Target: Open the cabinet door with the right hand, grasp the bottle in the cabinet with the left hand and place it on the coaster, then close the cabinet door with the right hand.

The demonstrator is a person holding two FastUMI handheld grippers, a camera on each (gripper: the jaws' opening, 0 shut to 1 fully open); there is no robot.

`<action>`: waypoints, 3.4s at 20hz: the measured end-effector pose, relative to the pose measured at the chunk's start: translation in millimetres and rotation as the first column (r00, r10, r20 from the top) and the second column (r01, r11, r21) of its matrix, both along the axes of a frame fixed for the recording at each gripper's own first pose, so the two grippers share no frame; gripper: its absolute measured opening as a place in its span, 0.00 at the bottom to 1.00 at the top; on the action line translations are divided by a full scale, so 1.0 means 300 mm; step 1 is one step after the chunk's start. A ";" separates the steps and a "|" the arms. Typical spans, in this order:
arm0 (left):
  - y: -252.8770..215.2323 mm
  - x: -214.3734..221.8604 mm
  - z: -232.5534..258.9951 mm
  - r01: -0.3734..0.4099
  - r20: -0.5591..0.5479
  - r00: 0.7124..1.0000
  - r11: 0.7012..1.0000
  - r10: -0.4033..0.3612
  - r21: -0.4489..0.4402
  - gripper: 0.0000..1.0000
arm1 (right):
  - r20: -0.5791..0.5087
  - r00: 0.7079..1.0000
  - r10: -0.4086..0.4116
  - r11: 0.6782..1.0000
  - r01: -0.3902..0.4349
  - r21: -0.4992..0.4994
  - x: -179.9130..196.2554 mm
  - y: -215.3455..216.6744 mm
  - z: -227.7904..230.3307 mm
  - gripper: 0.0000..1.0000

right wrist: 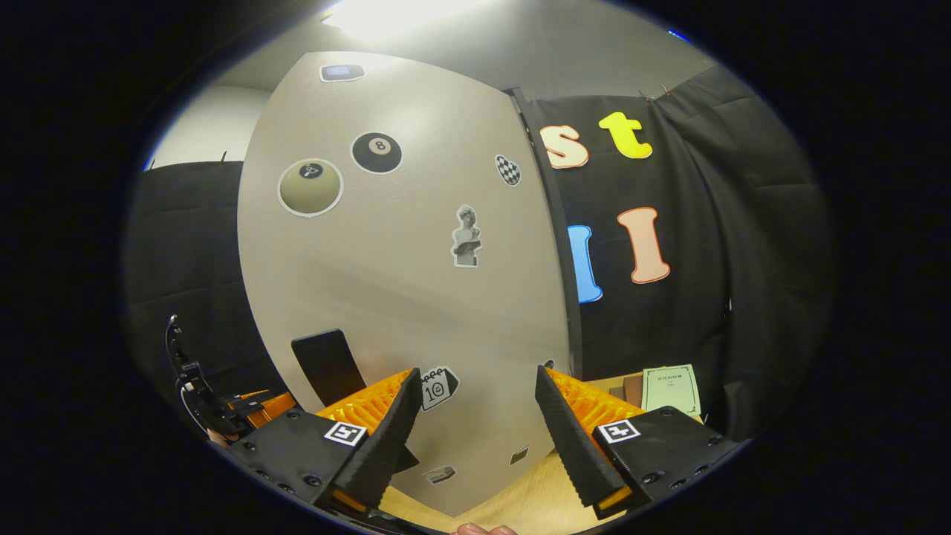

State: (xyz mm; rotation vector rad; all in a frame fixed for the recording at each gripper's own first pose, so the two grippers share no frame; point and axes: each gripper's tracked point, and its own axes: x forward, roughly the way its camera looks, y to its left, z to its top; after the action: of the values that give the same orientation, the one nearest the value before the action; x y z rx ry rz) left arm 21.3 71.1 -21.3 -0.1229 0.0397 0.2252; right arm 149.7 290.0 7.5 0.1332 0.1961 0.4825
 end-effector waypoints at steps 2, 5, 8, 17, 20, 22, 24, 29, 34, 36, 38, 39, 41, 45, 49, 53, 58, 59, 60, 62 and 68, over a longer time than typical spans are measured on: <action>0.019 0.023 0.011 0.023 0.017 1.000 1.000 -0.023 0.004 0.89 | -0.002 1.000 0.001 1.000 -0.001 -0.003 0.012 0.056 -0.006 0.97; 0.059 0.048 0.025 0.054 0.038 0.998 0.999 -0.054 0.006 0.88 | -0.007 1.000 0.019 1.000 -0.019 -0.020 0.018 0.154 -0.013 0.98; 0.107 0.070 0.042 0.080 0.042 0.996 0.997 -0.080 0.011 0.88 | 0.020 0.999 0.035 0.998 -0.034 -0.050 0.034 0.239 -0.018 0.97; 0.106 0.116 0.073 0.210 0.056 0.976 0.977 -0.212 0.040 0.88 | 0.028 0.997 -0.066 0.993 0.068 -0.100 0.072 0.286 -0.068 0.98; 0.056 0.171 0.105 0.261 0.078 0.962 0.965 -0.263 0.037 0.89 | 0.039 0.990 -0.139 0.983 0.143 -0.119 0.078 0.215 -0.066 0.97; 0.011 0.202 0.121 0.294 0.085 0.952 0.955 -0.296 0.029 0.88 | 0.034 0.982 -0.185 0.975 0.188 -0.118 0.082 0.164 -0.070 0.97; -0.020 0.203 0.126 0.327 0.085 0.941 0.945 -0.328 0.032 0.88 | 0.040 0.976 -0.213 0.971 0.216 -0.106 0.078 0.118 -0.060 0.97; -0.097 0.207 0.138 0.305 0.051 0.950 0.950 -0.308 0.066 0.89 | 0.088 0.964 -0.252 0.959 0.261 -0.110 0.087 -0.048 -0.050 0.97; -0.214 0.172 0.218 0.223 0.074 0.972 0.974 -0.225 0.037 0.87 | 0.135 0.964 -0.229 0.961 0.246 -0.128 0.127 -0.205 -0.064 0.97; -0.263 0.162 0.255 0.194 0.101 0.976 0.981 -0.195 0.024 0.88 | 0.167 0.962 -0.216 0.961 0.240 -0.138 0.138 -0.270 -0.066 0.97; -0.302 0.151 0.283 0.166 0.112 0.980 0.986 -0.167 0.020 0.87 | 0.164 0.964 -0.208 0.960 0.234 -0.155 0.141 -0.331 -0.096 0.98; -0.321 0.147 0.295 0.154 0.115 0.981 0.988 -0.155 0.024 0.87 | 0.165 0.966 -0.197 0.962 0.223 -0.158 0.132 -0.355 -0.106 0.98; -0.353 0.135 0.310 0.129 0.106 0.985 0.990 -0.134 0.051 0.89 | 0.177 0.967 -0.183 0.965 0.210 -0.154 0.118 -0.402 -0.113 0.98; -0.429 0.089 0.343 0.069 0.089 0.993 0.990 -0.081 0.126 0.87 | 0.143 0.981 -0.134 0.975 0.156 -0.157 0.110 -0.475 -0.159 0.97; -0.553 0.035 0.313 0.036 0.077 0.996 0.992 -0.046 0.120 0.87 | 0.080 0.992 -0.102 0.989 0.109 -0.098 0.116 -0.548 -0.167 0.97; -0.650 -0.046 0.277 0.041 0.052 0.998 0.993 -0.047 0.108 0.88 | 0.073 0.991 -0.114 0.990 0.120 -0.079 0.117 -0.639 -0.180 0.97; -0.628 -0.106 0.263 0.044 0.035 0.998 0.996 -0.047 0.080 0.87 | 0.072 0.986 -0.147 0.984 0.153 -0.088 0.072 -0.682 -0.188 0.98; -0.608 -0.112 0.265 0.043 0.039 0.998 0.996 -0.046 0.079 0.89 | 0.070 0.985 -0.155 0.983 0.161 -0.089 0.066 -0.681 -0.193 0.98; -0.587 -0.111 0.265 0.042 0.037 0.998 0.996 -0.045 0.077 0.88 | 0.067 0.984 -0.165 0.981 0.171 -0.095 0.058 -0.685 -0.195 0.98; -0.545 -0.105 0.259 0.048 0.031 0.998 0.996 -0.050 0.077 0.89 | 0.064 0.980 -0.191 0.974 0.197 -0.111 0.047 -0.703 -0.207 0.97; -0.467 -0.067 0.235 0.085 0.036 0.996 0.995 -0.087 0.055 0.89 | 0.047 0.966 -0.256 0.958 0.260 -0.122 0.004 -0.711 -0.238 0.97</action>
State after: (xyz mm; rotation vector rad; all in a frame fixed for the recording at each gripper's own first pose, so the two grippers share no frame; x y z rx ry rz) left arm 1.2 -69.1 49.2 -0.0724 0.0006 0.1380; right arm 150.8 76.7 -64.0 0.0251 0.1764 0.2106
